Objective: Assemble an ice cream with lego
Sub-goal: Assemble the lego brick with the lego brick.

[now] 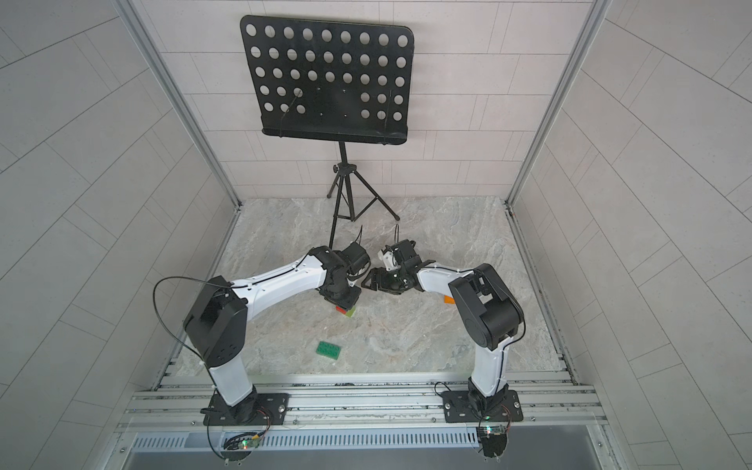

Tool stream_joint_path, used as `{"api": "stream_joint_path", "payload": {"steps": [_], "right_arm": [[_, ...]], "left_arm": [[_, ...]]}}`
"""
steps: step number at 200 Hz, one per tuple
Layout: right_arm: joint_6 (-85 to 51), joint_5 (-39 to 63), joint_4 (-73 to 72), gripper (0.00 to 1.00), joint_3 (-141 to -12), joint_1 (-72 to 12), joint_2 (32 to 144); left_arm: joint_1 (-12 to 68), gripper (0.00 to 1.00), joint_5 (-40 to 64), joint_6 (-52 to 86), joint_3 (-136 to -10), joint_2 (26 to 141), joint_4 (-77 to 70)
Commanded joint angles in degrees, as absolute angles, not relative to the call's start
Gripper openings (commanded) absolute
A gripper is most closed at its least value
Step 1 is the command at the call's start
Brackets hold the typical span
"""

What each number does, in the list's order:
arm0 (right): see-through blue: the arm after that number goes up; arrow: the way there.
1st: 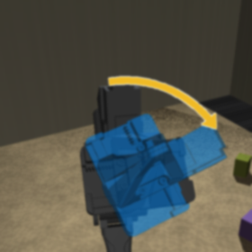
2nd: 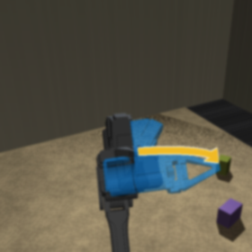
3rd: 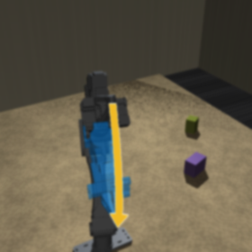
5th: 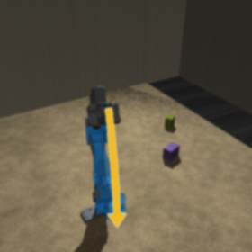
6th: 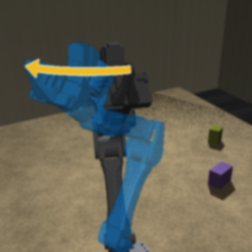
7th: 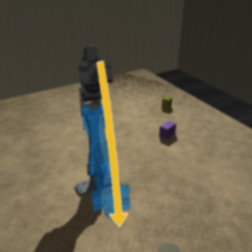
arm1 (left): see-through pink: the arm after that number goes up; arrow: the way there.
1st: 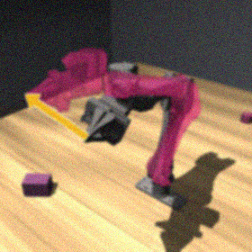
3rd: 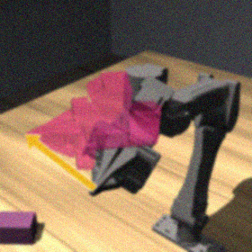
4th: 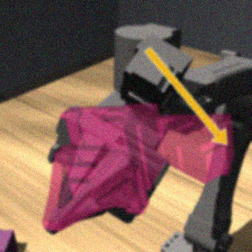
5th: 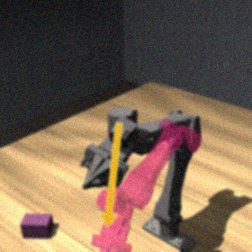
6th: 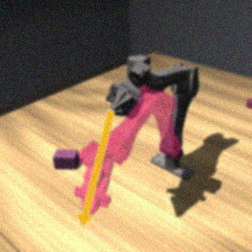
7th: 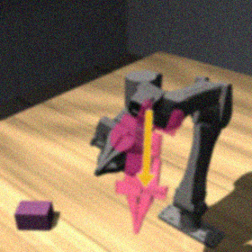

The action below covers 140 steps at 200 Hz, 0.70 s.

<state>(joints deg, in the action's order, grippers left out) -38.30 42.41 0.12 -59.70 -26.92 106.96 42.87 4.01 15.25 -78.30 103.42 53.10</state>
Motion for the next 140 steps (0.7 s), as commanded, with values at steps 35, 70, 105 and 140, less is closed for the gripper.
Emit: {"api": "stream_joint_path", "payload": {"steps": [35,70,105,140], "right_arm": [[-48.87,57.89,-11.34,0.75,-58.71,-27.37,109.51],[-58.97,62.95,-23.52,0.74,-56.95,-27.25,112.48],[-64.48,65.60,-29.65,0.68,-56.70,-27.42,114.52],[-69.15,67.72,-35.08,0.60,-56.41,-28.63,116.12]], "left_arm": [[42.92,0.07,6.96,12.17,-73.68,106.89,49.50],[42.98,0.05,7.60,10.90,-71.82,105.76,48.44],[43.00,0.06,6.85,10.82,-72.35,106.76,48.89],[42.98,0.06,6.80,10.72,-72.79,107.40,48.94]]}}
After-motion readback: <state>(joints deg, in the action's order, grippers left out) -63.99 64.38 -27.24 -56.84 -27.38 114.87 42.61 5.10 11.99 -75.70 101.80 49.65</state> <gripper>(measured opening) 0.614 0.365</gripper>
